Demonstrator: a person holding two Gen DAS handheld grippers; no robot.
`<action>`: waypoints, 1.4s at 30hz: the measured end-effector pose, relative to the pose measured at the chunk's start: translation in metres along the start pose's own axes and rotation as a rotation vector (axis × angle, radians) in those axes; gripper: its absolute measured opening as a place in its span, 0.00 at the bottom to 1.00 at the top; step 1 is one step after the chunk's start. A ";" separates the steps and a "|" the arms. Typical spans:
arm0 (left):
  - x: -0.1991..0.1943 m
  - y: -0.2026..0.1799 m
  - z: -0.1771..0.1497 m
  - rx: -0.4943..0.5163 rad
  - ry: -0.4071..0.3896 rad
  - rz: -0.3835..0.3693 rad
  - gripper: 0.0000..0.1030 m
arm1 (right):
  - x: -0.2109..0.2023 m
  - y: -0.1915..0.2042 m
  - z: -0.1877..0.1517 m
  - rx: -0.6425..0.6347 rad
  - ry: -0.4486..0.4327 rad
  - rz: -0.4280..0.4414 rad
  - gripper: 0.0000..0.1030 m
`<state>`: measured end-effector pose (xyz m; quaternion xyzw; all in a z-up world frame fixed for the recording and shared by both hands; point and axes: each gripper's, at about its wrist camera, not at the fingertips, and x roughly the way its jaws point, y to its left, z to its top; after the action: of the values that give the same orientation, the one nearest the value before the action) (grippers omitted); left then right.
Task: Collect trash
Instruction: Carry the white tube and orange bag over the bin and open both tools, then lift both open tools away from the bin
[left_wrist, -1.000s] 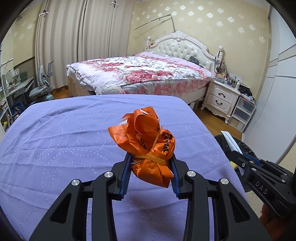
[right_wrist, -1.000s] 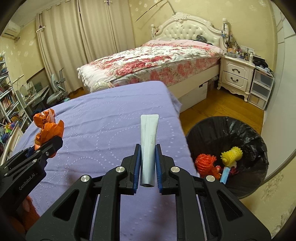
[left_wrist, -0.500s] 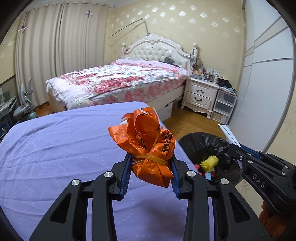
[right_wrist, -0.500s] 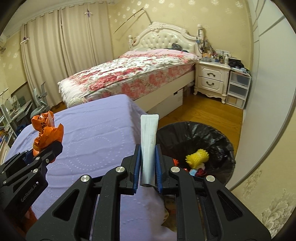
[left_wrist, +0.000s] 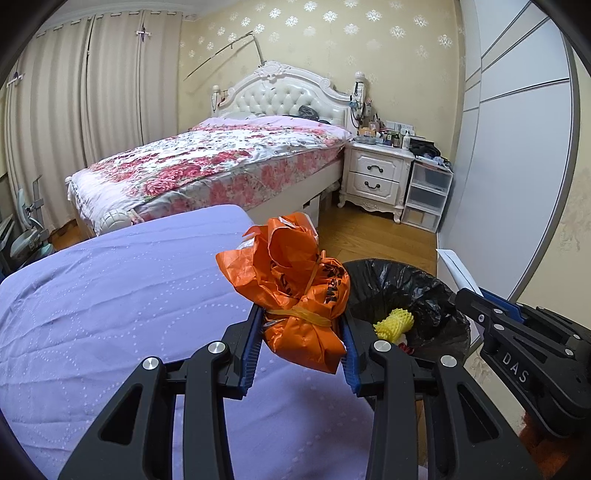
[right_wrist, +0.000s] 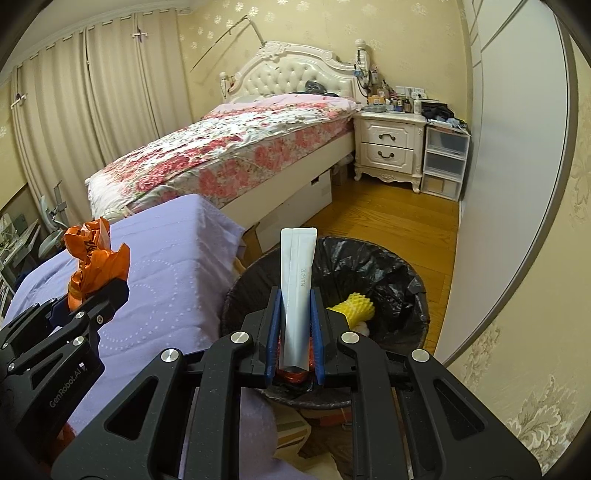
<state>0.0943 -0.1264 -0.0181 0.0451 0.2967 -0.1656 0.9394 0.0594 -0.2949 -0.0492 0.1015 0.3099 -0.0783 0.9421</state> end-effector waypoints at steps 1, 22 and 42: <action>0.001 -0.003 0.001 0.003 -0.002 0.001 0.37 | 0.001 -0.003 0.001 0.005 -0.001 -0.005 0.15; 0.075 -0.033 0.012 0.049 0.121 0.014 0.37 | 0.053 -0.029 0.013 0.078 0.050 -0.058 0.15; 0.097 -0.043 0.019 0.073 0.145 0.042 0.59 | 0.082 -0.048 0.014 0.139 0.074 -0.116 0.38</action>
<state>0.1644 -0.1979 -0.0577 0.0972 0.3569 -0.1528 0.9164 0.1221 -0.3512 -0.0943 0.1514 0.3438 -0.1504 0.9145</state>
